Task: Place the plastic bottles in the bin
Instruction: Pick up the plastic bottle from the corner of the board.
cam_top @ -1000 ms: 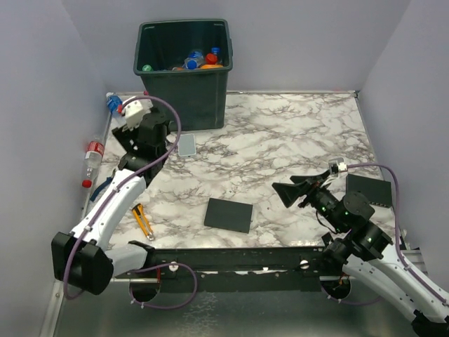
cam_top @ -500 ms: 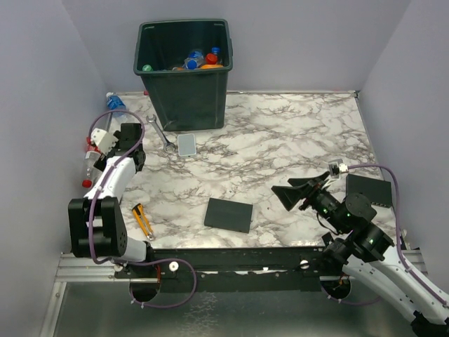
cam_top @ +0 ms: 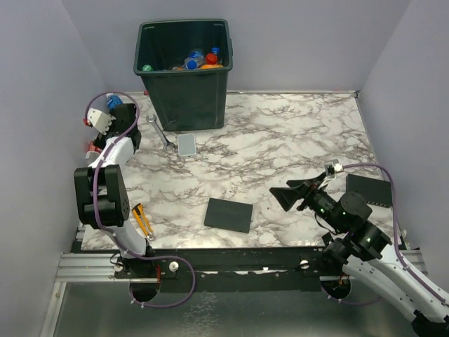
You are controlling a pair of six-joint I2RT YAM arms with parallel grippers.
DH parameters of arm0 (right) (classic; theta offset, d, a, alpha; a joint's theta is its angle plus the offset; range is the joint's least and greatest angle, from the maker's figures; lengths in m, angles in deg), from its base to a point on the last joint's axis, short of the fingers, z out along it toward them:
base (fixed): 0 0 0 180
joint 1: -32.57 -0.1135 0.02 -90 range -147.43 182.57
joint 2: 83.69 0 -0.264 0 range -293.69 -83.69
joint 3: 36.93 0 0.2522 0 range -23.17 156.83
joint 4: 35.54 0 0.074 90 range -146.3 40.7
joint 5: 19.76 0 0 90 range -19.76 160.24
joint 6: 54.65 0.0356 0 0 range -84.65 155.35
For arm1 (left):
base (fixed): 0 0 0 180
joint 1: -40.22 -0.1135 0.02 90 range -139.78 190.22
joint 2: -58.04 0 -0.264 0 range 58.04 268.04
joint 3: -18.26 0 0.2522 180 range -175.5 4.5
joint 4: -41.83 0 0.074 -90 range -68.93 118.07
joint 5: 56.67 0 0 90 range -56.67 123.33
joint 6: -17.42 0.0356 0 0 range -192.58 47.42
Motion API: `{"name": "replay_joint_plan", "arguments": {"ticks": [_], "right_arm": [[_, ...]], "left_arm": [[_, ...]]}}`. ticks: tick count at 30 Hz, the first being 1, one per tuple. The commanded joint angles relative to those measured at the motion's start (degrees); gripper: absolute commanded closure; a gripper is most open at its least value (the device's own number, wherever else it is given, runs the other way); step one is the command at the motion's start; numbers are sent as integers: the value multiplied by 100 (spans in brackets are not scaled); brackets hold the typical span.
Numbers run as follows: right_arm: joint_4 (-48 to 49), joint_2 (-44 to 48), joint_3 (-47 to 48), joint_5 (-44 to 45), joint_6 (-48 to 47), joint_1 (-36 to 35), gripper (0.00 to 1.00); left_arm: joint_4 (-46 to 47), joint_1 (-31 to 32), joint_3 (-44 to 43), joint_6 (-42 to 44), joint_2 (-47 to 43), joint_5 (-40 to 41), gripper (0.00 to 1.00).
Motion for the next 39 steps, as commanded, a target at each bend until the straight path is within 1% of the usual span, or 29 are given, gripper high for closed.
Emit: {"name": "replay_joint_plan", "arguments": {"ticks": [1,3,7,12,15,20,31,34,37,39], "right_arm": [[-115,-109,-93,149,-131,-20,2],[12,-191,-146,204,-149,-19,2],[236,-562,-137,241,-265,-17,2],[382,-970,-105,318,-396,-18,2],[436,-1031,-124,386,-437,-21,2],[394,-1029,-124,586,-500,-16,1],[359,-1301,-37,845,-435,-17,1],[411,-1376,-53,877,-391,-18,1],[461,-1485,-26,861,-363,-16,1],[468,-1535,2,853,-361,-19,1]], "left_arm": [[1418,-319,-188,663,466,-895,1],[1475,-386,-651,861,901,-1248,1],[1509,-399,-1379,1264,1628,-1561,1],[1646,-487,-1939,1715,2340,-2047,1],[1673,-585,-2070,1731,2603,-2180,1],[1682,-710,-2320,1737,2915,-2178,1],[1565,-729,-3187,1579,3825,-2384,1],[1576,-728,-3346,1545,3969,-2464,6],[1574,-725,-3400,1518,4023,-2536,18],[1630,-725,-3317,1485,3963,-2539,28]]}}
